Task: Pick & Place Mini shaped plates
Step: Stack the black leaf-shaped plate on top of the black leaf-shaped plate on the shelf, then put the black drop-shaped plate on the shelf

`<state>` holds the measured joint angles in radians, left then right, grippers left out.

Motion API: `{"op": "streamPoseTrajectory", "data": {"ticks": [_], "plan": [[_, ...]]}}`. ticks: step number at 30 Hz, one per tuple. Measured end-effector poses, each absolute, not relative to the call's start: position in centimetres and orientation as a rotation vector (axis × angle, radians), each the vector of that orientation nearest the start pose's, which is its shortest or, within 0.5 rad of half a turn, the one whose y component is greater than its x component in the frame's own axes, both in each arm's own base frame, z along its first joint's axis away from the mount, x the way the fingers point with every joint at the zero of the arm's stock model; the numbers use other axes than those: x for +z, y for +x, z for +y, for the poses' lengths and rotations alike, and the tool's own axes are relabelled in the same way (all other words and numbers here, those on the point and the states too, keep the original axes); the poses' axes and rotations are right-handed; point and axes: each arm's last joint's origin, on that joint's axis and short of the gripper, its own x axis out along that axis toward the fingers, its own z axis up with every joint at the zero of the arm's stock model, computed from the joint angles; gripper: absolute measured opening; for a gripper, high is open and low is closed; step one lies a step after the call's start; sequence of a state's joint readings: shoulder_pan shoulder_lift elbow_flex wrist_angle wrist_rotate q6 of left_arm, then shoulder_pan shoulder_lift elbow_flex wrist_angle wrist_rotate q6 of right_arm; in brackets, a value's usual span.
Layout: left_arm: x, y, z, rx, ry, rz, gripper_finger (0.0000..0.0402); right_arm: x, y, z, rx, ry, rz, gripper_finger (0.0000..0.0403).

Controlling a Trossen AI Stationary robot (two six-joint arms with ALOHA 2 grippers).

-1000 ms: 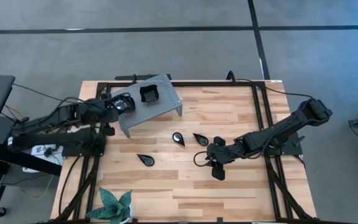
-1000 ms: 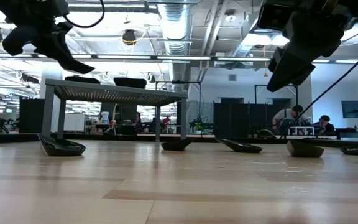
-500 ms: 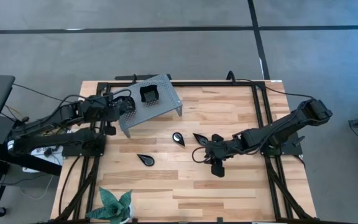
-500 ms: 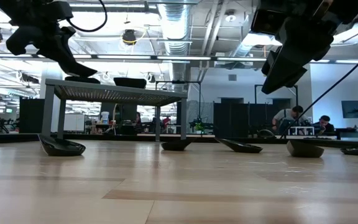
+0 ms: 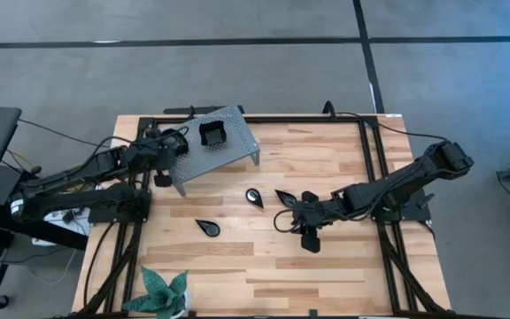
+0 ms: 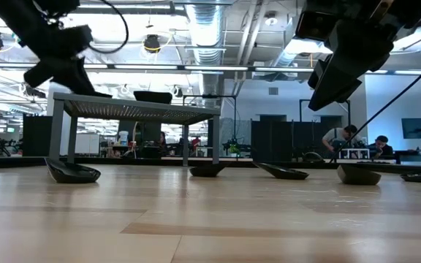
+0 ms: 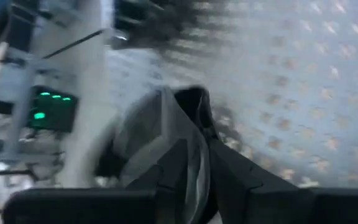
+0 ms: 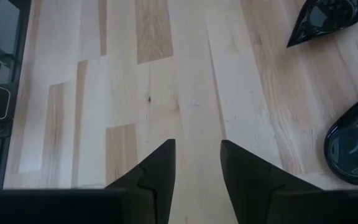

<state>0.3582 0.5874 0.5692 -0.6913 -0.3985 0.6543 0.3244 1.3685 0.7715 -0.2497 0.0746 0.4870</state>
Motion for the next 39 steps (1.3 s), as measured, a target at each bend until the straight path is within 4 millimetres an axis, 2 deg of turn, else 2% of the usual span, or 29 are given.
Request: {"op": "streamPoseTrajectory", "data": {"ticks": [3,13,19,25,29,33,36,39], "plan": [[25.5,10.6,4.9,0.483,0.625,0.87,0.0082,20.2,25.4,8.3,0.027,0.288,0.867,0.0123],[26.0,10.0,4.3,0.485,0.631,0.799,0.0113,20.2,25.4,8.3,0.027,0.288,0.867,0.0123],[26.4,9.3,4.4,0.644,0.603,0.783,0.0106,20.2,25.4,8.3,0.027,0.288,0.867,0.0123],[26.4,9.5,4.1,0.535,0.539,0.719,0.0086,20.3,25.6,8.0,0.016,0.296,0.848,0.0123],[26.5,9.7,3.9,0.496,0.537,0.692,0.0077,20.7,26.2,7.5,-0.002,0.316,0.781,0.0123],[26.8,9.9,3.8,0.486,0.543,0.658,0.007,20.8,27.4,6.5,-0.109,0.29,0.676,0.0123],[26.8,10.0,3.6,0.474,0.547,0.647,0.0067,20.1,28.4,5.4,-0.15,0.216,0.646,0.0123],[26.8,10.0,3.6,0.469,0.55,0.644,0.0066,19.0,29.6,4.4,-0.164,0.225,0.64,0.0123]]}}
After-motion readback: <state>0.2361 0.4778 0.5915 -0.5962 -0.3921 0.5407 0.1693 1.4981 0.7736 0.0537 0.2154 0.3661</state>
